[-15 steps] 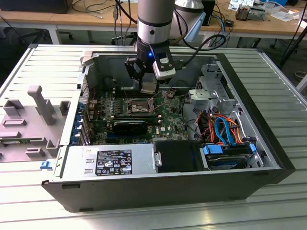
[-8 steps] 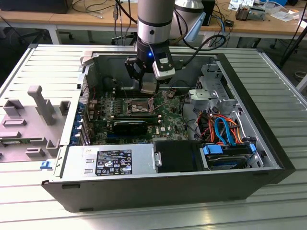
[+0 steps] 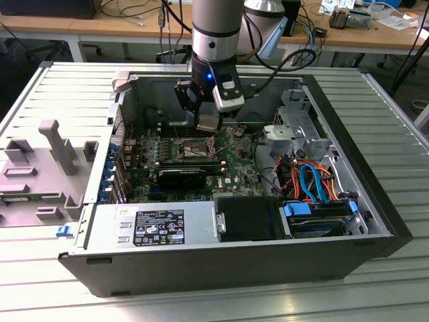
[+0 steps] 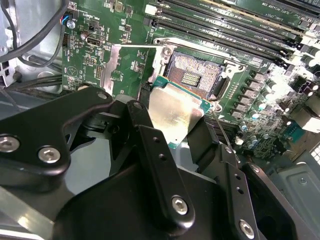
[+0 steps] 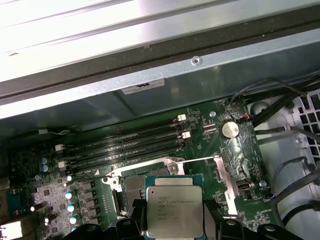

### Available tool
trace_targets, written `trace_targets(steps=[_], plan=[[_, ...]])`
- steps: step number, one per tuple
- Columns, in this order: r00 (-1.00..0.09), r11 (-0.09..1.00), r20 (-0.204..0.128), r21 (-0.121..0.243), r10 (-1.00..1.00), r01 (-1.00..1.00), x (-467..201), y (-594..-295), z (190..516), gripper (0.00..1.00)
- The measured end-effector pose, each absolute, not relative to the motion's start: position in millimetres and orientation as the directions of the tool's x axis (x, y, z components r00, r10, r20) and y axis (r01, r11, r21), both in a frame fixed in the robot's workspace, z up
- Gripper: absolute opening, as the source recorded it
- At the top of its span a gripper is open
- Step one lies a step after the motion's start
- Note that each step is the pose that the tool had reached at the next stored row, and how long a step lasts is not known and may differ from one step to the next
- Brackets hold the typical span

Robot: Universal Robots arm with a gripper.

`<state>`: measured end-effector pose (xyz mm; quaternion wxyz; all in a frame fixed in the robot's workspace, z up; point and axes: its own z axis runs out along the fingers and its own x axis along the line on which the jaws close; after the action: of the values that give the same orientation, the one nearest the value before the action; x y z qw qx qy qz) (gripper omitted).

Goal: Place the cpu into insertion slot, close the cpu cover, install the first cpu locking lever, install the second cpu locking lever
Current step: 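Place the cpu into insertion slot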

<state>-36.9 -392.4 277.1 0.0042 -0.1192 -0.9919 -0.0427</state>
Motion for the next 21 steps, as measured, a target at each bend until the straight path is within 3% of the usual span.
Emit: trace_targets(steps=[21], plan=[[-0.963,0.960,0.018,0.082,0.267,0.268,-36.9,-392.5,277.1,0.54]])
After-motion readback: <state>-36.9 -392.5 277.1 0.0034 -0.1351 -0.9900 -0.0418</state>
